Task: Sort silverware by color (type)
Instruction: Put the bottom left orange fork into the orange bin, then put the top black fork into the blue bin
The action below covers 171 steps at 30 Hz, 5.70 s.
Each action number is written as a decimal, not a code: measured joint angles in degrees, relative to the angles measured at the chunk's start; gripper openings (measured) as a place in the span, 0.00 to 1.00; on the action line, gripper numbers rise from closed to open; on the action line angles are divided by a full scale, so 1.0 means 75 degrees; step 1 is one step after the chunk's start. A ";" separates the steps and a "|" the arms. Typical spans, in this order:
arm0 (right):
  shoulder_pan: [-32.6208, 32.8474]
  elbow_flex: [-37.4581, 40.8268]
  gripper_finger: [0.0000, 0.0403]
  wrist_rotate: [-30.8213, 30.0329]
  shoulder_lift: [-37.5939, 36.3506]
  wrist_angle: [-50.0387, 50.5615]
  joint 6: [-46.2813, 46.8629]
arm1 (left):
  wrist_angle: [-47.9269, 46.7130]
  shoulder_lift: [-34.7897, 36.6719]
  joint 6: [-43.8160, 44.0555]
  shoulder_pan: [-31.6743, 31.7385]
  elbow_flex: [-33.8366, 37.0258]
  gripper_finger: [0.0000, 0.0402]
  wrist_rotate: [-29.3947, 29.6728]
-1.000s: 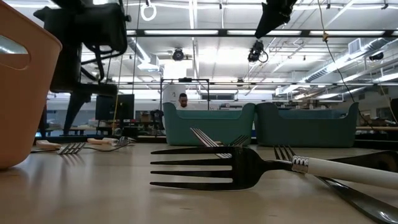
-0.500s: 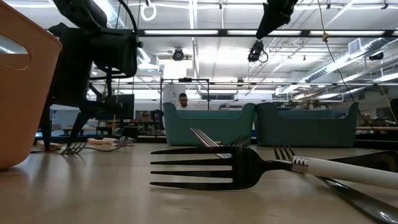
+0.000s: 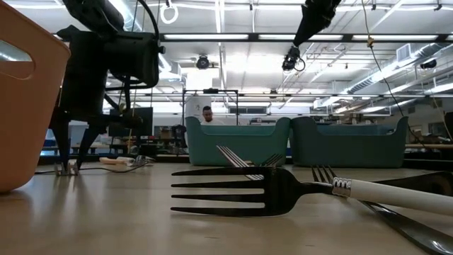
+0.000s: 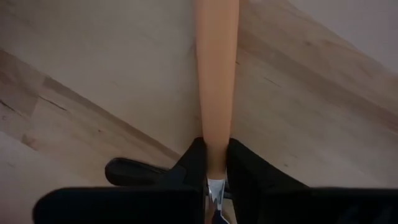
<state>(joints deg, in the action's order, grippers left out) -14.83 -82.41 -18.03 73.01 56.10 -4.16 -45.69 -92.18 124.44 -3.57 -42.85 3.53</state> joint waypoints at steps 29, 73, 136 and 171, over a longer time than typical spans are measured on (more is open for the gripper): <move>-0.0956 0.0003 0.28 -0.0010 0.0000 0.0073 0.0669 | -0.3609 0.0969 -1.0221 -0.1695 -0.6831 0.14 0.0797; 0.1319 0.0971 0.28 0.0834 0.0301 -0.0881 0.6798 | -0.2792 0.1358 -0.9690 -0.6255 -0.2742 0.28 -0.0755; 0.0565 0.1227 0.28 0.2097 0.5598 -0.4337 0.5190 | -0.0319 0.3598 -0.9507 -0.0988 -0.2751 0.28 0.2107; 0.0446 0.1241 0.21 0.3048 0.5464 -0.3706 0.4345 | -0.0344 0.3599 -1.0112 -0.0988 -0.2751 0.28 0.2105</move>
<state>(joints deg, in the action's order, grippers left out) -11.49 -73.10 4.82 113.99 28.30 28.43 -48.27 -65.19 48.61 -10.98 -63.48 19.32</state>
